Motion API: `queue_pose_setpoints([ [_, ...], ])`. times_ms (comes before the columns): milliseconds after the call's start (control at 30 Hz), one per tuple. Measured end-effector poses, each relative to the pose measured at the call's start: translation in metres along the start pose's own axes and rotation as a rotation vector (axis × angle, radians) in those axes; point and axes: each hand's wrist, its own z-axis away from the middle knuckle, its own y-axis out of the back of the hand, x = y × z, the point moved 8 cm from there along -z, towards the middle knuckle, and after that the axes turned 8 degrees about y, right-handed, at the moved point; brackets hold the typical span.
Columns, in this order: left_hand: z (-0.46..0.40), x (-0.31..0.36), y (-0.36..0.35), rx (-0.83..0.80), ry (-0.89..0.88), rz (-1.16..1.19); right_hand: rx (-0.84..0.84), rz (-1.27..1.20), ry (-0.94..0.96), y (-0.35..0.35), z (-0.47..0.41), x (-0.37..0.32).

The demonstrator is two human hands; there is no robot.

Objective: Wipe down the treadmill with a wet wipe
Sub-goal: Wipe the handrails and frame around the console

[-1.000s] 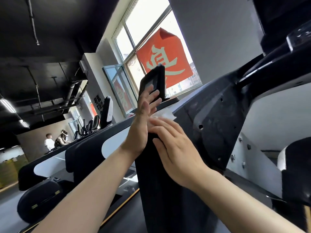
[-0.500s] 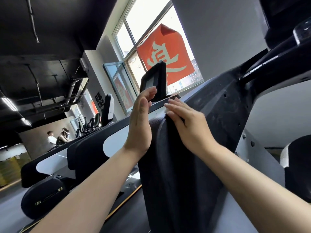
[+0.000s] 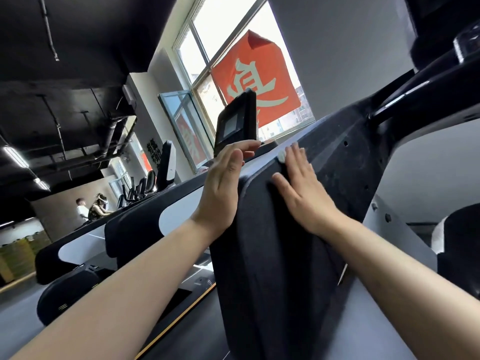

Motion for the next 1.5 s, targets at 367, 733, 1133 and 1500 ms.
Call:
queue_pose_setpoints([
  [367, 0.002, 0.006, -0.005, -0.030, -0.001, -0.049, -0.015, 0.151, 0.058, 0.002, 0.015, -0.019],
  [733, 0.003, 0.007, -0.006, -0.043, 0.024, -0.057, -0.131, 0.074, 0.495, -0.039, 0.113, -0.087],
  [1133, 0.005, 0.007, -0.005, -0.068, -0.025, -0.107, -0.085, 0.034, 0.301, -0.034, 0.092, -0.064],
  [1500, 0.004, 0.008, -0.007, -0.078, -0.033, -0.139, -0.068, 0.006, 0.181, -0.025, 0.070, -0.043],
])
